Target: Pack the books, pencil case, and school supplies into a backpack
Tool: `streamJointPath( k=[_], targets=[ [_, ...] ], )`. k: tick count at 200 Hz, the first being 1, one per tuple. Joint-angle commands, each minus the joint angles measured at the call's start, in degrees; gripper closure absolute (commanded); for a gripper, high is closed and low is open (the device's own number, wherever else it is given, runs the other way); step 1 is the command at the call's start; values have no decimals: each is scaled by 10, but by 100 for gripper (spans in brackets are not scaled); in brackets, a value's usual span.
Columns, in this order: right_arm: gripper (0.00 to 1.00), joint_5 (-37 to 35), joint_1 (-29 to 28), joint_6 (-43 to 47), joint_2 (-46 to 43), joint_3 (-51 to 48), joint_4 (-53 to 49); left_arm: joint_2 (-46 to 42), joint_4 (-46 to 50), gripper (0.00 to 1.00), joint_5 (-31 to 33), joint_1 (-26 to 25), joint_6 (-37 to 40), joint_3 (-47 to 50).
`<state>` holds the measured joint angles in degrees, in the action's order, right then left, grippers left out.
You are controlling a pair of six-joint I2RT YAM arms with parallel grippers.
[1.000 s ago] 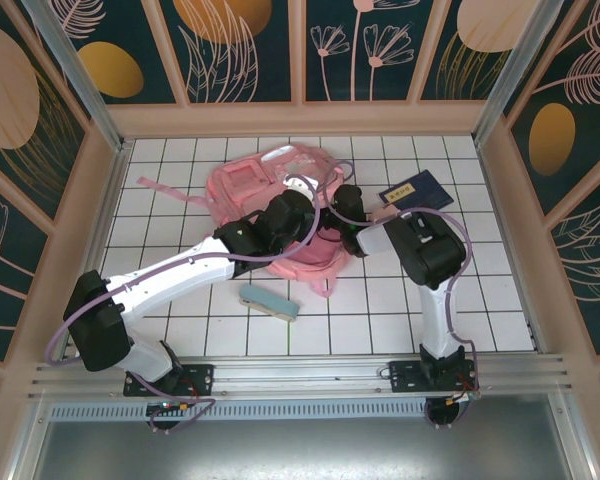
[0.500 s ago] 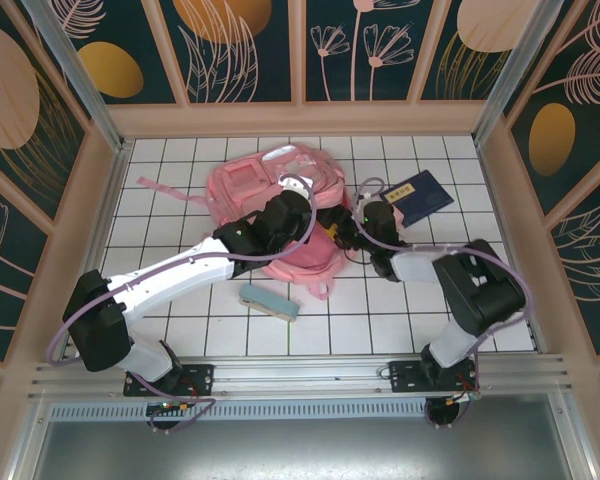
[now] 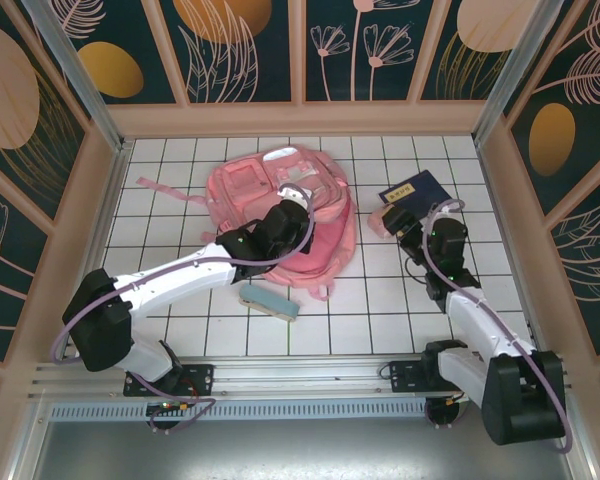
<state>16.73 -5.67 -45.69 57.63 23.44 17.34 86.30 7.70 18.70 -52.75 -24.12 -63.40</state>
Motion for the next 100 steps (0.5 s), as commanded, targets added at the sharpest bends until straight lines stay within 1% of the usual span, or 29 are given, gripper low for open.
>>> streamJointPath(
  k=[1,4,18,38,60,79,100],
  targets=[
    [18,14,42,40,33,1,-39,4,-41,73,-13,9,-21,11],
    [18,16,46,40,42,3,-35,3,-42,70,-15,9,-22,13],
    [17,25,60,39,82,6,-13,-3,-44,66,-25,9,-23,19],
    [15,38,64,34,135,9,29,-13,-43,55,-30,9,-24,27],
    [14,48,63,36,190,25,54,-25,-43,53,-27,9,-24,35],
    [14,58,60,32,220,35,79,-31,-43,51,-27,9,-24,39],
    [14,49,47,44,247,58,76,-34,-44,50,-27,9,-26,41]
  ],
)
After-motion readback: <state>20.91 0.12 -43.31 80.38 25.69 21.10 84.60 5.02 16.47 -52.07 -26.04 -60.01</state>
